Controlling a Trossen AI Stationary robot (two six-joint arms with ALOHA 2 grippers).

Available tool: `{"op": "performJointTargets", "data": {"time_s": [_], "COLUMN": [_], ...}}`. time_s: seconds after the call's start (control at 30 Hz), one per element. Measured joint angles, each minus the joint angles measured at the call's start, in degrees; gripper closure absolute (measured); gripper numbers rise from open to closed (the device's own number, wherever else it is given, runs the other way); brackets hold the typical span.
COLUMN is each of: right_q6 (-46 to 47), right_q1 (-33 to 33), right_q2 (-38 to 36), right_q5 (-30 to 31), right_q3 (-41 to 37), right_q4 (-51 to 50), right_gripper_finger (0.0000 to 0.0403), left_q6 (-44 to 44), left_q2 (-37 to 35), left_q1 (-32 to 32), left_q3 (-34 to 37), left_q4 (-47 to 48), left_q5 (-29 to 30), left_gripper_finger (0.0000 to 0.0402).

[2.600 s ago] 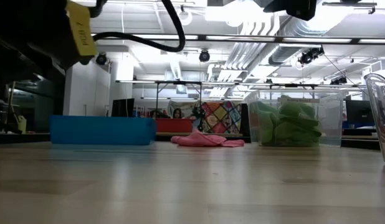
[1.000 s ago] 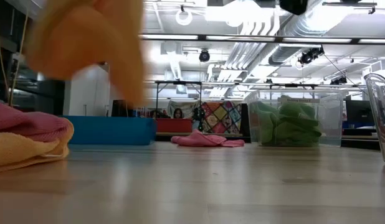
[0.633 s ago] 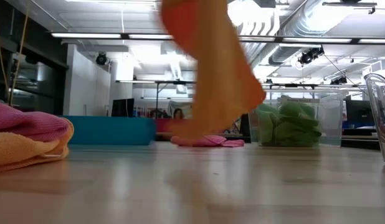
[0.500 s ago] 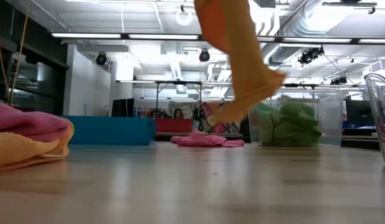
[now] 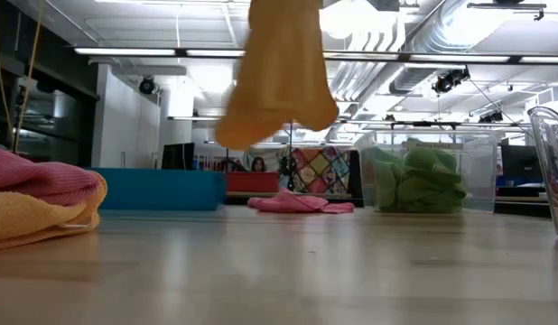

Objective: Sort microfiber towel by color & place in baskets
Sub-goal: Put the top orange towel into the bottom transparent bin

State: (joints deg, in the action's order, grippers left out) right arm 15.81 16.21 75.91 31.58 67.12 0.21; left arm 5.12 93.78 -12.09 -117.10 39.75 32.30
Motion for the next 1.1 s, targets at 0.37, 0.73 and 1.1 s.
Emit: {"op": "performJointTargets", "data": {"time_s": [0.37, 0.73, 1.1], "right_q6": [-13.0, -16.2, -17.3], "right_q1": [2.0, 3.4, 4.5], "right_q2": [14.4, 23.8, 24.2], "right_q5": [18.9, 39.5, 41.9], "right_q3": [19.0, 32.7, 34.5], "right_q4": [-5.6, -10.7, -10.8], "right_gripper_finger": [0.0124, 0.0124, 0.0328], "left_q6": [-2.0, -2.0, -3.4], "left_q2": [0.0, 0.0, -0.3], "left_q1": [0.8, -2.9, -7.4], "left_q3": [0.0, 0.0, 0.0], "left_q4": [-4.2, -12.2, -13.3], "left_q5": [5.9, 5.9, 4.1], "left_gripper_finger": [0.0401, 0.0401, 0.0401]}}
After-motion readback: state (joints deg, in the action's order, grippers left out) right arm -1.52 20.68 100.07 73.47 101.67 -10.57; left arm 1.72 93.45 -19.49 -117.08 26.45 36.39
